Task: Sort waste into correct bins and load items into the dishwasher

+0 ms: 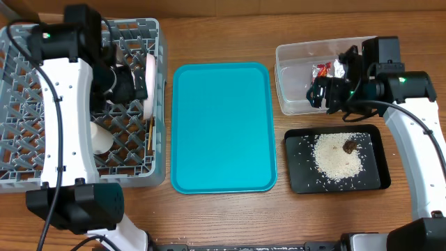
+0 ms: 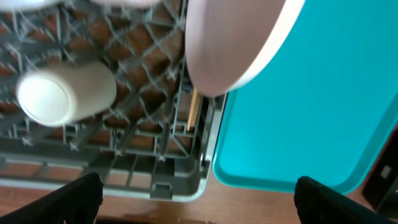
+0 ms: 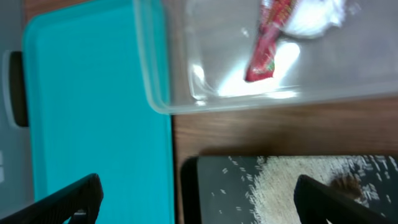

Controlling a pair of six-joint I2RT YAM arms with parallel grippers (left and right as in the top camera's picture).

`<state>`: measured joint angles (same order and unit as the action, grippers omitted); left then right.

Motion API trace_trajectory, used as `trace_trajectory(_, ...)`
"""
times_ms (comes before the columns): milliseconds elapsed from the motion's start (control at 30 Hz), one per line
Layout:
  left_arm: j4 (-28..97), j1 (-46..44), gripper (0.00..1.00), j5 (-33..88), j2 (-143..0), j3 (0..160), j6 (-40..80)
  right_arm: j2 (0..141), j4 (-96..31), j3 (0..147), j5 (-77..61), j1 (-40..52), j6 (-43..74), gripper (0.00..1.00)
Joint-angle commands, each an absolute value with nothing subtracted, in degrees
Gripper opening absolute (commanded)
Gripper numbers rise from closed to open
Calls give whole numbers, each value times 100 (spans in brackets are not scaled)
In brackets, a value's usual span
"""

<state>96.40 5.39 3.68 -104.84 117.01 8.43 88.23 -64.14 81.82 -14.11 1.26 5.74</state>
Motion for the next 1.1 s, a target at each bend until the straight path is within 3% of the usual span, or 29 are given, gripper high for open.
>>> trace_trajectory(0,9682,513,100,145,-9795,11010,1122,8613,-6694,8320,-1070,3,790,100)
trace_trajectory(200,8768,510,100,-99,-8132,9365,969,7679,-6401,7649,-873,-3,794,100)
trace_trajectory(500,6204,513,100,204,-3948,6420,598,4685,-5343,5802,-493,-8,788,100)
trace_trajectory(733,6757,513,100,237,-2119,6099,600,3946,-5966,5760,-497,-8,790,100)
trace_trajectory(900,7518,513,100,237,-1837,6097,600,4021,-6038,5758,-497,-8,790,100)
trace_trajectory(1067,7522,513,100,237,-1848,6095,600,4064,-6038,5758,-497,-8,790,100)
